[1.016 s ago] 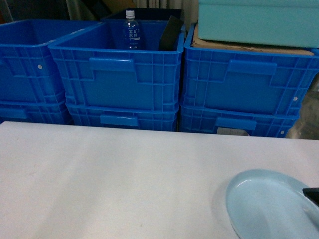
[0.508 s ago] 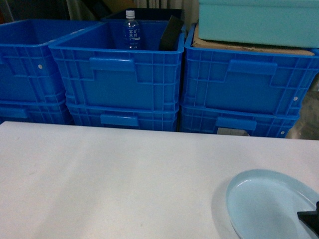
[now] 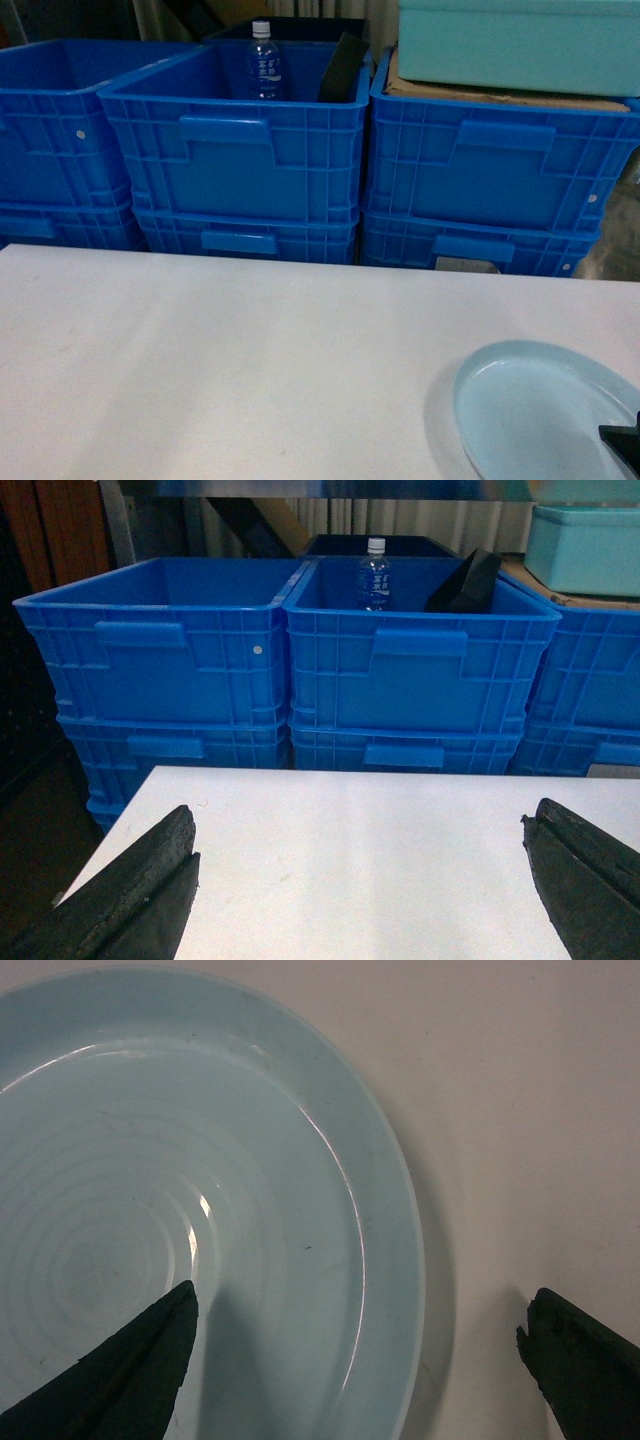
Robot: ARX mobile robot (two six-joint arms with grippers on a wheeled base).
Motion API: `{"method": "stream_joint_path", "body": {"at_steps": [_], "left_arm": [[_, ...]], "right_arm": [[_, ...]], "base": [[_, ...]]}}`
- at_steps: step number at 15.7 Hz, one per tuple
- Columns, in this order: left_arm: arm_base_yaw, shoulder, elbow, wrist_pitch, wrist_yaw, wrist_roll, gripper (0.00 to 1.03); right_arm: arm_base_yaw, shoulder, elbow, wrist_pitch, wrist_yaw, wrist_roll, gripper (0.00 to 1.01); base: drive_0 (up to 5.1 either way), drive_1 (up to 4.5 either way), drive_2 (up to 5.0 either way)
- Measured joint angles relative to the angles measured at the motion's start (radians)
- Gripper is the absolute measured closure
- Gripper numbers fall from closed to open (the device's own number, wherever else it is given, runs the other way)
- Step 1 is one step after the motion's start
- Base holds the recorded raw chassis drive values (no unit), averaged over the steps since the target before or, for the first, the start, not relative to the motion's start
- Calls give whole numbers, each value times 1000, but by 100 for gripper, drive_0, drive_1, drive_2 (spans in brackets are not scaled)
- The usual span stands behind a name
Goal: Place blue tray on left shelf second layer neatly
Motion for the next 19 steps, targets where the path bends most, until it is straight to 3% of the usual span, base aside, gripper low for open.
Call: {"method": "stream_joint_path", "body": {"at_steps": [4,5,8,11,14,19], "left_arm": [[0,0,0,0,0,0,5],[0,0,0,0,0,0,5],[0,0,0,0,0,0,5],[0,0,0,0,0,0,5],[0,0,0,0,0,0,5],[0,0,0,0,0,0,5]], "right_arm": [[-3,-5,-6,-4,27,-2,38],[-33,-33,-31,-26,26,3,69],[-34,-54,-45,-27,12,34,100],[-6,-67,-64,-2,17,62,99],[41,-117,-113,73,19,65,99],[117,-363,-271,298,68,-2,99]], "base": [[0,0,0],[0,0,0],[0,0,0],[0,0,0],[0,0,0],[0,0,0]]}}
